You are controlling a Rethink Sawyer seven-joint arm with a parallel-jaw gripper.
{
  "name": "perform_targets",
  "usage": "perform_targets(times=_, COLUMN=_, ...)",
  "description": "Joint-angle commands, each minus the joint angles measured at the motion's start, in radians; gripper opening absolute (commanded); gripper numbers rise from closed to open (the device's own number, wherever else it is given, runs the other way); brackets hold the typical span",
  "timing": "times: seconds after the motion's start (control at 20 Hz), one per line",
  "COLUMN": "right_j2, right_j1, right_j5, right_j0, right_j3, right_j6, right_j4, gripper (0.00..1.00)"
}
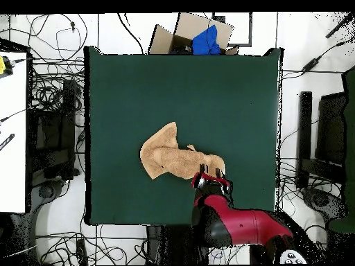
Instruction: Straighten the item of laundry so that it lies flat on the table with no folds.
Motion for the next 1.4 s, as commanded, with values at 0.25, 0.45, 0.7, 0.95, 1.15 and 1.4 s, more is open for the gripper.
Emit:
perform_targets(times=0.25, right_j2=-0.077, right_j1=0.082, right_j5=-0.073, right_j0=0.079, right_j3=-0.074, right_j6=0.063, right_j4=-0.004, gripper=1.0)
perform_targets(times=0.45, right_j2=-0.077, right_j1=0.1, right_j5=-0.087, right_j0=0.071, right_j3=-0.083, right_j6=0.06, right_j4=-0.018, gripper=1.0)
perform_targets(times=0.7, right_j2=-0.072, right_j1=0.131, right_j5=-0.107, right_j0=0.055, right_j3=-0.103, right_j6=0.05, right_j4=-0.033, gripper=1.0)
perform_targets(times=0.95, right_j2=-0.056, right_j1=0.147, right_j5=-0.125, right_j0=0.034, right_j3=-0.102, right_j6=0.053, right_j4=-0.05, gripper=1.0)
perform_targets(times=1.15, right_j2=-0.004, right_j1=0.154, right_j5=-0.123, right_j0=-0.013, right_j3=-0.101, right_j6=0.057, right_j4=-0.086, gripper=1.0)
perform_targets(times=1.4, right_j2=0.009, right_j1=0.161, right_j5=-0.128, right_j0=-0.038, right_j3=-0.1, right_j6=0.061, right_j4=-0.111, gripper=1.0)
